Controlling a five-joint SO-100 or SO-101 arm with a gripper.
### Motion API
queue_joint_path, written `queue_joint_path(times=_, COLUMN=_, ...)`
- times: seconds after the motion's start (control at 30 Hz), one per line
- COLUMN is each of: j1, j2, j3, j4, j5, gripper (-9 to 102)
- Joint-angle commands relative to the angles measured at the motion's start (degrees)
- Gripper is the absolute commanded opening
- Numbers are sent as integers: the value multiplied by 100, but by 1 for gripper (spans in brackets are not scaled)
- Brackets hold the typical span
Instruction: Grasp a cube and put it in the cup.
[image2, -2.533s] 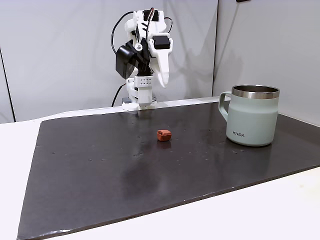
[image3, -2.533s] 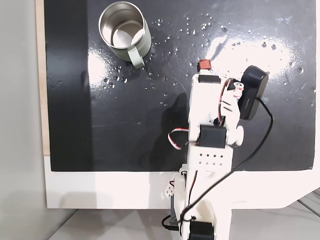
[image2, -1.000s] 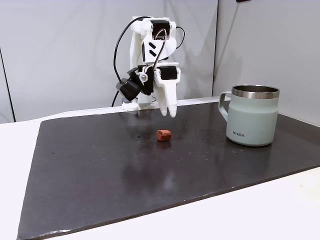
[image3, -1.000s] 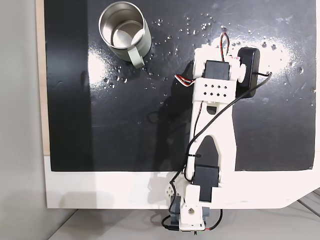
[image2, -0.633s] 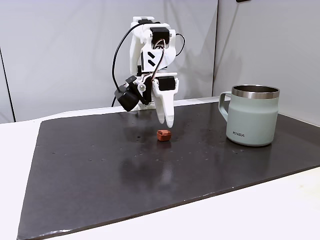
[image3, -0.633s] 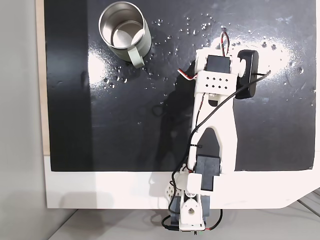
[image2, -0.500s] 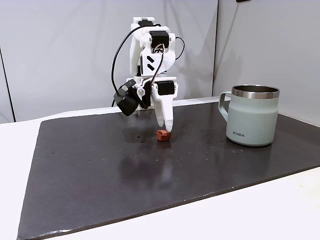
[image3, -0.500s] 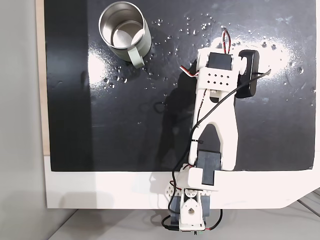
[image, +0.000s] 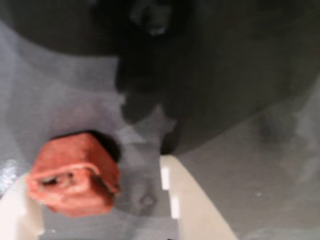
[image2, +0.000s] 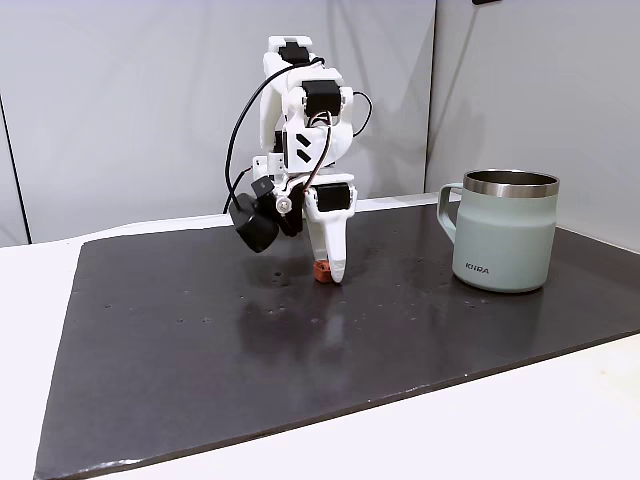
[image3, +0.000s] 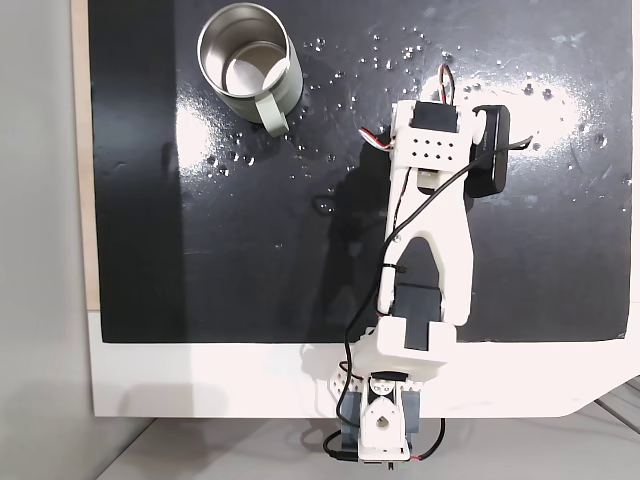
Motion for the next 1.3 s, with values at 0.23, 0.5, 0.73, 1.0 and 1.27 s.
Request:
queue_joint_path(times=0.23, j1=0, j2=79, j3=-396, j4=-62, j5=-35, gripper=12)
queue_joint_path(times=0.5, j1=18, j2=79, j3=-299, j4=-62, j5=-44, gripper=5)
queue_joint_path(times=0.73, j1=18, j2=237, j3=-325, j4=53, j5=9, gripper=4)
queue_joint_path(times=1.0, j1=-97, j2=1160, j3=-589, j4=659, j5=202, gripper=4)
queue_joint_path(times=1.27, j1=-299, j2=2118, j3=-1371, j4=1652, j5=404, gripper=4)
